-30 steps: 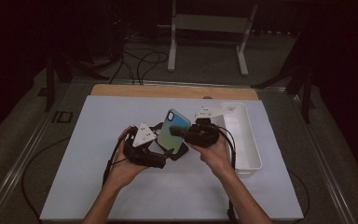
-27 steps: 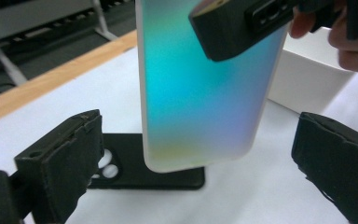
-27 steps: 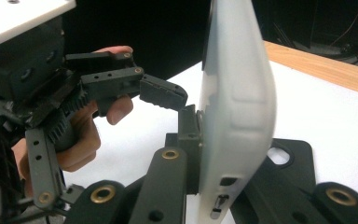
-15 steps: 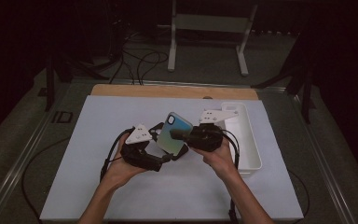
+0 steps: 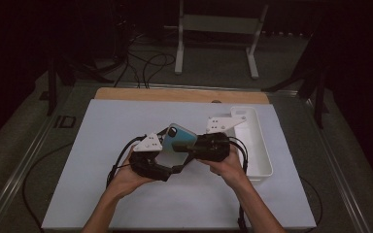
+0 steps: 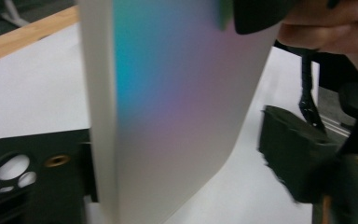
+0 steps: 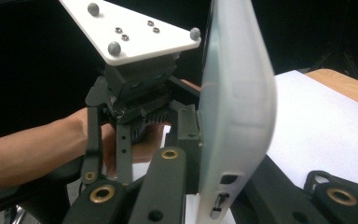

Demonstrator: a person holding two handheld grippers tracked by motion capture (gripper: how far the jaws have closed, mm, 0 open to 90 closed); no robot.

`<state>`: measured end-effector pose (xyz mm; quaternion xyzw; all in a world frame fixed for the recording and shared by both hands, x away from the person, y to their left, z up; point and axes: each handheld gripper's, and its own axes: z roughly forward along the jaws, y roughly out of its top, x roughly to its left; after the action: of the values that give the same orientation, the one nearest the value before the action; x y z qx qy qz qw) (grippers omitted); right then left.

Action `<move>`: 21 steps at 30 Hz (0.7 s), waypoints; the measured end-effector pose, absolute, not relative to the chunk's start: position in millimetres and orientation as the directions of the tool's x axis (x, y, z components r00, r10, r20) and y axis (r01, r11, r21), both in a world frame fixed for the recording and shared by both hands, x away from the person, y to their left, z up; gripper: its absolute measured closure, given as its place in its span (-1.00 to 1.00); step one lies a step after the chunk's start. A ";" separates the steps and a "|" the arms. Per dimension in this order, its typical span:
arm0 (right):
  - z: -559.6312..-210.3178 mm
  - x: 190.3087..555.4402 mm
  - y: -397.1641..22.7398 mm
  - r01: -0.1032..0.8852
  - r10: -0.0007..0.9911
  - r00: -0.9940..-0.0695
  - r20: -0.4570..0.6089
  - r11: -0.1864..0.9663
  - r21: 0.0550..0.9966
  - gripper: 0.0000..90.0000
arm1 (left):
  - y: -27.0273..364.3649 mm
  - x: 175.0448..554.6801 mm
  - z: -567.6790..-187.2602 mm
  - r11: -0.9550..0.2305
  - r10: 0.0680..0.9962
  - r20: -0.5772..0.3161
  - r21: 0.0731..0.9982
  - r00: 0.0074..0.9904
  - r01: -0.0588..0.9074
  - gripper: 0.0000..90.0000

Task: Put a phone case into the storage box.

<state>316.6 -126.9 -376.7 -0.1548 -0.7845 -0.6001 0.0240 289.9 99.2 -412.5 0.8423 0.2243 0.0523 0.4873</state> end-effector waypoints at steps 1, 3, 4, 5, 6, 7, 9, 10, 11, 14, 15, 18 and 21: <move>-376.5 316.8 -126.8 0.266 0.212 -0.953 0.218 0.233 0.935 0.92 | 99.4 289.6 -412.5 -0.428 0.433 -0.127 0.843 0.892 0.327 -0.19; -376.4 317.2 -127.1 0.255 0.215 -0.955 0.205 0.239 0.937 0.91 | 101.5 289.7 -412.6 -0.429 0.429 -0.125 0.843 0.894 0.324 0.00; -376.3 317.8 -127.8 0.249 0.224 -0.955 0.194 0.250 0.936 0.90 | 102.9 289.7 -412.8 -0.427 0.423 -0.131 0.844 0.897 0.324 0.09; -376.4 318.2 -128.6 0.255 0.221 -0.954 0.201 0.251 0.934 0.89 | 104.0 289.8 -413.0 -0.422 0.417 -0.138 0.846 0.898 0.326 0.15; -376.8 319.1 -129.7 0.254 0.216 -0.955 0.202 0.250 0.934 0.85 | 105.0 289.7 -413.2 -0.420 0.417 -0.138 0.847 0.898 0.325 0.22; -377.0 319.4 -130.4 0.255 0.217 -0.955 0.203 0.250 0.934 0.79 | 105.5 289.8 -413.4 -0.419 0.413 -0.140 0.848 0.900 0.324 0.32; -376.8 319.7 -131.1 0.255 0.232 -0.952 0.198 0.252 0.934 0.64 | 106.6 290.3 -414.1 -0.417 0.395 -0.151 0.850 0.906 0.323 0.47; -376.8 320.2 -131.5 0.253 0.237 -0.952 0.194 0.254 0.933 0.58 | 106.8 290.4 -414.6 -0.414 0.390 -0.159 0.849 0.907 0.327 0.53; -376.9 320.2 -131.7 0.248 0.243 -0.952 0.187 0.257 0.934 0.50 | 107.1 290.4 -415.2 -0.411 0.388 -0.163 0.851 0.907 0.329 0.61; -376.8 319.2 -132.0 0.243 0.251 -0.952 0.176 0.264 0.934 0.33 | 109.4 292.4 -418.3 -0.378 0.360 -0.209 0.858 0.909 0.347 0.81; -376.9 318.8 -131.6 0.242 0.253 -0.952 0.175 0.265 0.933 0.25 | 108.9 292.4 -418.8 -0.374 0.361 -0.207 0.861 0.909 0.345 0.87; -378.2 318.4 -128.1 0.234 0.288 -0.945 0.153 0.273 0.933 0.03 | 106.4 291.4 -418.6 -0.377 0.373 -0.191 0.863 0.908 0.336 0.90; -379.6 318.5 -126.6 0.226 0.320 -0.939 0.128 0.290 0.930 -0.11 | 107.7 291.7 -417.7 -0.366 0.400 -0.175 0.870 0.900 0.332 0.91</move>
<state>318.5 -126.6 -379.6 -0.1701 -0.8022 -0.5708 -0.0415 291.7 107.7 -417.7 0.8258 0.2214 0.0329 0.5177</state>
